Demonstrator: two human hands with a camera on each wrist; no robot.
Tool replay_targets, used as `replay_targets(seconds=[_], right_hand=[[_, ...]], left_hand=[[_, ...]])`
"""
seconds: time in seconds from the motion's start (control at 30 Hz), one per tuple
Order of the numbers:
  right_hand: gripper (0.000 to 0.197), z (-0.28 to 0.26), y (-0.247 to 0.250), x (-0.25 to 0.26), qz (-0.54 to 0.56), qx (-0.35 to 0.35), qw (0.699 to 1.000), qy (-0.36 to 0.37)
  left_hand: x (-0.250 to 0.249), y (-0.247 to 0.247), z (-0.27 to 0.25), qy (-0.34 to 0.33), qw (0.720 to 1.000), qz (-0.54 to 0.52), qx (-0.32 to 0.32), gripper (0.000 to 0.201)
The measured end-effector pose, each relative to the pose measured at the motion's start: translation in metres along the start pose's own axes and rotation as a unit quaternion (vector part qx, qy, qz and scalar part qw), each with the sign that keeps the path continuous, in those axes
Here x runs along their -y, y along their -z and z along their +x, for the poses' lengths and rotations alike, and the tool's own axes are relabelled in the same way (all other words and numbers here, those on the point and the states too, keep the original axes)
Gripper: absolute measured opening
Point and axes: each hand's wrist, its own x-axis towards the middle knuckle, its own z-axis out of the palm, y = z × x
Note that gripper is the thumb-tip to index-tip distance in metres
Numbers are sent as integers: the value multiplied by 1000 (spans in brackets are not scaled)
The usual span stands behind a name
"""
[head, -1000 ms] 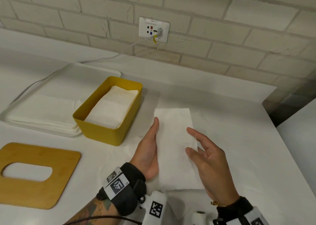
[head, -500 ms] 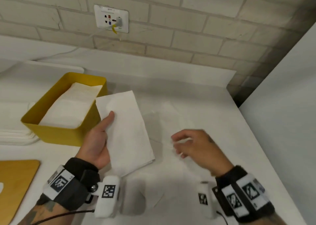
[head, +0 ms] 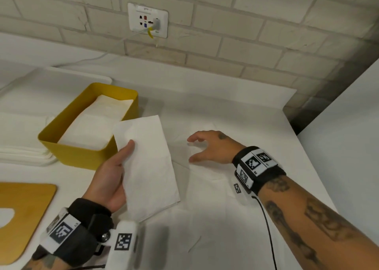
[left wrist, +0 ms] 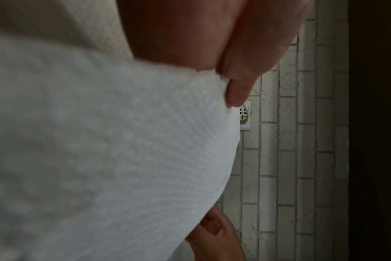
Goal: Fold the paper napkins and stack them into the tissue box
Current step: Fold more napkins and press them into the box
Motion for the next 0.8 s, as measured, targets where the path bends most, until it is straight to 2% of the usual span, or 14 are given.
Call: replay_targets(seconds=[0.17, 0.27, 0.47, 0.53, 0.67, 0.8], right_hand=[[56, 24, -15, 9, -60, -7, 998, 13], [40, 28, -20, 3, -78, -12, 997, 11], [21, 23, -24, -6, -15, -36, 999, 37], [22, 17, -18, -8, 18, -50, 998, 40], [39, -2, 10, -16, 93, -116, 989, 17], [36, -23, 42, -14, 127, -141, 981, 50]], left_hand=[[0, -2, 0, 2, 1000, 0, -4, 33], [0, -4, 0, 9, 1000, -1, -7, 35], [1, -4, 1, 23, 999, -1, -22, 29], [1, -3, 2, 23, 999, 0, -22, 29], [1, -4, 3, 19, 1000, 1, -19, 27], [5, -11, 5, 22, 1000, 2, -16, 28]])
